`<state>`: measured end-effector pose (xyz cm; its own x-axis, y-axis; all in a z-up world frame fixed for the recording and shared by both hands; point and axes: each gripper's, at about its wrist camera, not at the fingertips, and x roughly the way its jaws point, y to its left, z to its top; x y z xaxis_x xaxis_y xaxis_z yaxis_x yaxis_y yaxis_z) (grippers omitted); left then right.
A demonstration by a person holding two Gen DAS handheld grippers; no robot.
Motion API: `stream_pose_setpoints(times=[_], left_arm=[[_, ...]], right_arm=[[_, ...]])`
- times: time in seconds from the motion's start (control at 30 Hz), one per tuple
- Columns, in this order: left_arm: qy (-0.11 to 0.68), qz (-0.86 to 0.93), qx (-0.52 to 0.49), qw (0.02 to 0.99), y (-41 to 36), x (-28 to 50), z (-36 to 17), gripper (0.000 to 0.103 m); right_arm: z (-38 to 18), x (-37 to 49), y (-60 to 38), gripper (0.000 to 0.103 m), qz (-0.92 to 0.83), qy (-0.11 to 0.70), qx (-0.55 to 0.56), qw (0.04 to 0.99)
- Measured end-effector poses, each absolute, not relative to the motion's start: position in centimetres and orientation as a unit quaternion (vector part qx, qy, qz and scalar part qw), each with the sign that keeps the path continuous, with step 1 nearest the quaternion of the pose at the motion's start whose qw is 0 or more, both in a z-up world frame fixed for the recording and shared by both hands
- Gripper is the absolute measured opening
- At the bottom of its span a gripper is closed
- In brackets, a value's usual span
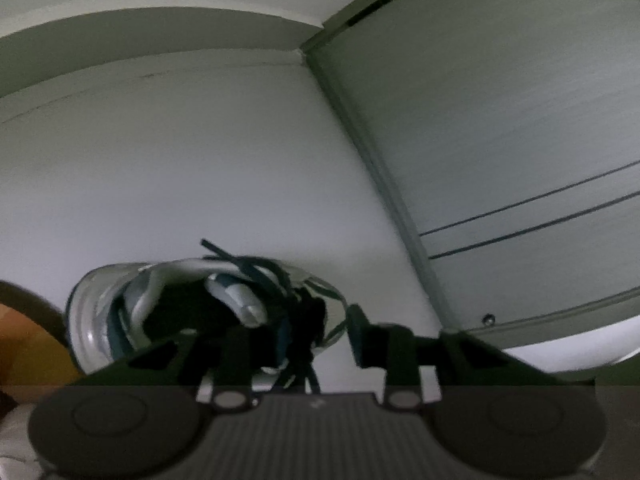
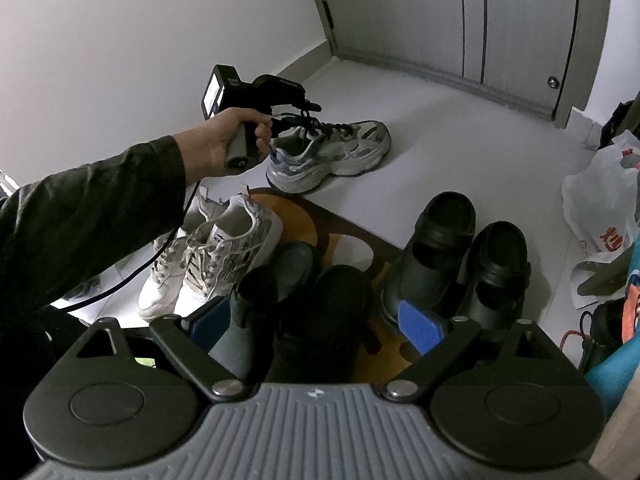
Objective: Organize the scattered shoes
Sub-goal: 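Lift the grey sneaker with the left gripper and carry it toward the mat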
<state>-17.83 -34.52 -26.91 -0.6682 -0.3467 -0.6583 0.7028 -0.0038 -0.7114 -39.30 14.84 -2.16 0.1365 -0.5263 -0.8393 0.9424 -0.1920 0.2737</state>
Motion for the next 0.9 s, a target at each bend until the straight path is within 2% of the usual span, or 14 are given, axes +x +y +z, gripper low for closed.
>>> stream_pose_setpoints(times=[0.07, 0.27, 0.33, 0.4, 0.67, 0.77, 0.9], left_arm=[[0.606, -0.689, 0.143, 0.373, -34.2, -17.8, -27.6, 0.048], [0.623, -0.691, 0.109, 0.351, -33.5, -17.4, -28.7, 0.048], [0.621, -0.695, 0.108, 0.346, -32.8, -17.7, -29.0, 0.043], [0.604, -0.699, 0.112, 0.366, -32.4, -17.8, -28.9, 0.017], [0.597, -0.694, 0.125, 0.383, -32.8, -18.2, -28.9, 0.018], [0.566, -0.715, 0.135, 0.388, -32.6, -18.6, -27.9, 0.015], [0.565, -0.717, 0.132, 0.387, -32.8, -18.8, -26.5, 0.014]], right_arm=[[-2.2, -39.5, 14.8, 0.094, -0.619, 0.225, 0.464, 0.592], [-2.1, -39.7, 14.7, 0.094, -0.625, 0.228, 0.463, 0.586], [-2.2, -39.8, 14.7, 0.094, -0.626, 0.229, 0.462, 0.584], [-2.2, -39.9, 14.6, 0.094, -0.627, 0.229, 0.463, 0.583], [-2.4, -40.0, 14.5, 0.094, -0.628, 0.236, 0.459, 0.583], [-2.4, -40.1, 14.6, 0.094, -0.629, 0.235, 0.457, 0.583], [-2.9, -40.3, 14.5, 0.094, -0.631, 0.239, 0.458, 0.579]])
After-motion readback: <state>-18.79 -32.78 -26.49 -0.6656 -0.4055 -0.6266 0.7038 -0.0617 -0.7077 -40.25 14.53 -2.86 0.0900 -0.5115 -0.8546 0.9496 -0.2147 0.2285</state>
